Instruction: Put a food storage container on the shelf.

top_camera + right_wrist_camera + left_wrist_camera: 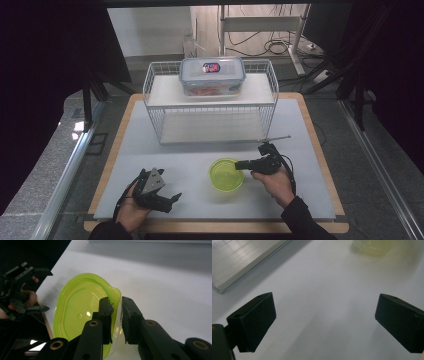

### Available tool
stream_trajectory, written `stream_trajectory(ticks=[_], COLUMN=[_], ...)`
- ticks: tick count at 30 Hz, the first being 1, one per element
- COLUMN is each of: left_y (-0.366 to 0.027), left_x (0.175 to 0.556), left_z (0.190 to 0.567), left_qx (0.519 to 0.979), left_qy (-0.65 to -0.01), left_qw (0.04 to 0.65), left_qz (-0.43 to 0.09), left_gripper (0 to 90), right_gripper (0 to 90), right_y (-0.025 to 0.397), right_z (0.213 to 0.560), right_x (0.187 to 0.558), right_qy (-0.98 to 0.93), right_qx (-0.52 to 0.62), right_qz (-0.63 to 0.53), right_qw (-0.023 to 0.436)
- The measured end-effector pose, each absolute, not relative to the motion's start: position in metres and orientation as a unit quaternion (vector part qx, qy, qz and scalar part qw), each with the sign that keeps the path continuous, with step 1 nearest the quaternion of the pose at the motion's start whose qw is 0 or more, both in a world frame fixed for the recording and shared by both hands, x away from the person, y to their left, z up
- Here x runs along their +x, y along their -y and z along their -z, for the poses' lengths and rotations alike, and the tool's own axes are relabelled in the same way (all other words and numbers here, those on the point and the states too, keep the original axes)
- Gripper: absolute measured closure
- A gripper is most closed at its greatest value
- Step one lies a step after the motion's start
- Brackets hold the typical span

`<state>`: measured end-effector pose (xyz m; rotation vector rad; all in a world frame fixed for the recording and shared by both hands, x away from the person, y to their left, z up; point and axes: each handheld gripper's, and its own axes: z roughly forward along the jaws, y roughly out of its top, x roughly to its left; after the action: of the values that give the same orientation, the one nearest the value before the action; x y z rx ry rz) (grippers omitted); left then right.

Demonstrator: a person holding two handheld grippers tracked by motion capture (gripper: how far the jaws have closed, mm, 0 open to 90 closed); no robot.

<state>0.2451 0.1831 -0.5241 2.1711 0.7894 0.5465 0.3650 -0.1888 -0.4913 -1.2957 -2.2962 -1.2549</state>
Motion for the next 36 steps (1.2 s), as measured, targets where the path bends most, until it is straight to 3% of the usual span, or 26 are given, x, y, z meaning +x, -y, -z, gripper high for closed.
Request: stream_trajectory(ticks=[6, 29, 36], left_y=[-0.183, -0.183, -0.182], left_x=[0.245, 0.245, 0.245], left_z=[0.524, 0.524, 0.524], left_qx=[0.846, 0.846, 0.847], left_qy=[-0.31, -0.308, -0.308], left_qw=[0.378, 0.377, 0.376], left_qz=[-0.214, -0.215, -0.214], left_gripper=[3.3, 3.3, 3.3], right_gripper=[81.8, 84.1, 80.5], right_y=[0.186, 0.19, 0.189], right_z=[0.487, 0.47, 0.476], right_x=[0.364, 0.367, 0.377], right_qy=[0.768, 0.763, 0.764], right_qx=[-0.437, -0.433, -0.442], right_qz=[0.45, 0.47, 0.461], right_qw=[0.13, 0.094, 0.089])
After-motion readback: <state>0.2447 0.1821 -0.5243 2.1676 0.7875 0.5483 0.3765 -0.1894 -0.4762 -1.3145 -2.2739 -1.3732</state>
